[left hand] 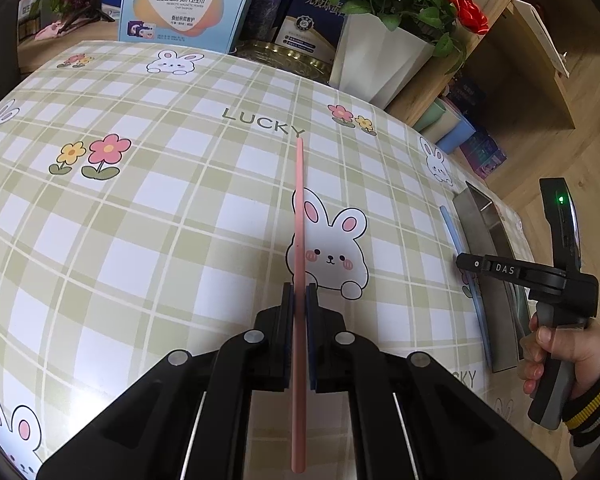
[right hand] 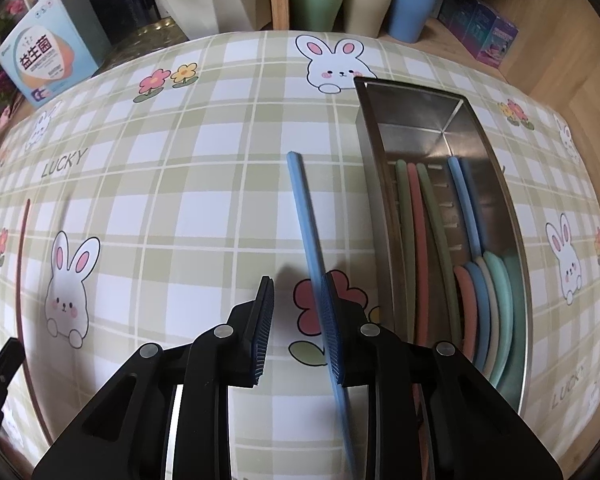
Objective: Organize utensils
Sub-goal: 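Close the right tool on the blue chopstick and lift it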
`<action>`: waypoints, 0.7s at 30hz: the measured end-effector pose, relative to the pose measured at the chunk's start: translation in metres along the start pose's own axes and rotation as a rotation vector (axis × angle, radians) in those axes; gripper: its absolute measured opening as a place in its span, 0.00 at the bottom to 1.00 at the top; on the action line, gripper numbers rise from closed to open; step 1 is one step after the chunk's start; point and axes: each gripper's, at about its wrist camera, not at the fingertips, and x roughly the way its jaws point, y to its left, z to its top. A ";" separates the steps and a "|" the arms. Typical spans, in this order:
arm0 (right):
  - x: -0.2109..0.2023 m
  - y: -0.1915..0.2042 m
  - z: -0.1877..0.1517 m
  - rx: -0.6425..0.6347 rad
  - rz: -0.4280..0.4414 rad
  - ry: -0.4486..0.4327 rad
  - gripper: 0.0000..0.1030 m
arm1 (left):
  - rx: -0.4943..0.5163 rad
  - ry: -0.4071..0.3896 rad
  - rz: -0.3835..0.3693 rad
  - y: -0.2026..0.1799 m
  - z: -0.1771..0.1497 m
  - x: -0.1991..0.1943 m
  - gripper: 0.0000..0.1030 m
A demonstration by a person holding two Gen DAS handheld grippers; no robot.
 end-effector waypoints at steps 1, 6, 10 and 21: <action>-0.001 -0.001 -0.001 0.005 0.013 -0.001 0.16 | -0.001 0.002 0.000 0.000 -0.001 0.000 0.05; -0.004 -0.001 -0.012 0.027 0.104 0.003 0.07 | -0.001 0.010 0.001 0.000 -0.004 0.002 0.05; -0.005 0.001 -0.027 0.048 0.175 0.012 0.07 | 0.010 0.013 0.011 -0.002 -0.006 0.003 0.05; -0.019 0.012 -0.033 -0.084 0.048 -0.105 0.09 | 0.021 0.034 0.024 -0.002 -0.012 0.008 0.05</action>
